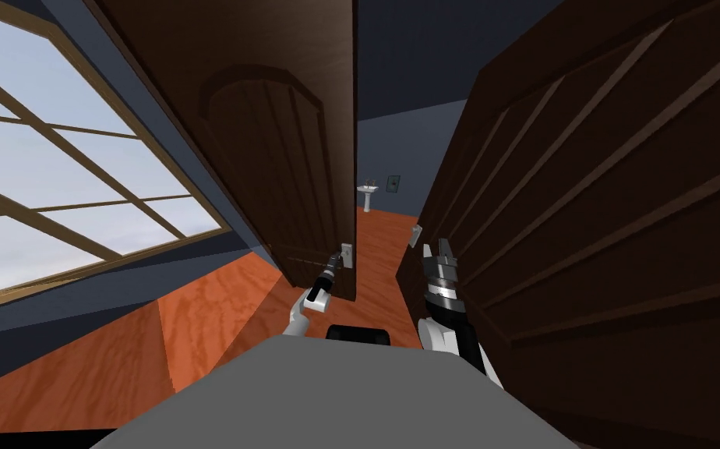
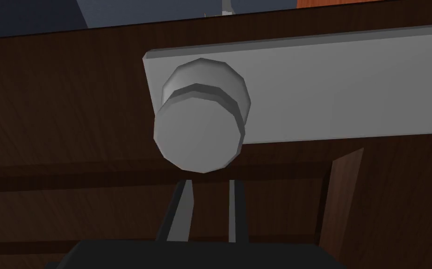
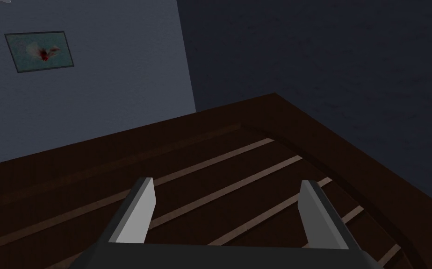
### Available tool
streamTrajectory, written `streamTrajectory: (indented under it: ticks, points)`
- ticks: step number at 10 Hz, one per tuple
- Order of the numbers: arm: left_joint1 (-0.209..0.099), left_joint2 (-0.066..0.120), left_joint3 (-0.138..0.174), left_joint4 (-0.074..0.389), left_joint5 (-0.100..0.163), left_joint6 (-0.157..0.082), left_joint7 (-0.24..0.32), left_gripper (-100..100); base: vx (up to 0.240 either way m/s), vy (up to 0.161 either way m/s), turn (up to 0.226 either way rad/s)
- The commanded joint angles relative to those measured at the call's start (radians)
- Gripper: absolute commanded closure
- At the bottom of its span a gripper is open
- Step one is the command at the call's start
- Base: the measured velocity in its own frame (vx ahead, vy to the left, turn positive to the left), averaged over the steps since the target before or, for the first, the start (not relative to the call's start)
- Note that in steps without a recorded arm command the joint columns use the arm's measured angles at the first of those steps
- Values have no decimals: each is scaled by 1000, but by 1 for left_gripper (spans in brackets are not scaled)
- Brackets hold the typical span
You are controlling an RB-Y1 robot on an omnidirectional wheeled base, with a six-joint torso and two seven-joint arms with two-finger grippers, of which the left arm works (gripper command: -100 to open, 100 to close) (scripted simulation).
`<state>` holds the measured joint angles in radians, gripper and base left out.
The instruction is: Push the door open
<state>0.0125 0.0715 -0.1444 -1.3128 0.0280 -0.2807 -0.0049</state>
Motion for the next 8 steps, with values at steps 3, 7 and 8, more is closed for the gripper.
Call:
streamTrajectory:
  ticks: [3, 7, 8]
  points:
    - [16, -8, -17, -15, 5, 3, 8, -100, -220, -20, 14]
    - [19, -10, -18, -17, 6, 0, 9, -100, -104, -5, -1]
    - [18, -10, -17, -15, 6, -1, 9, -100, 159, -19, -19]
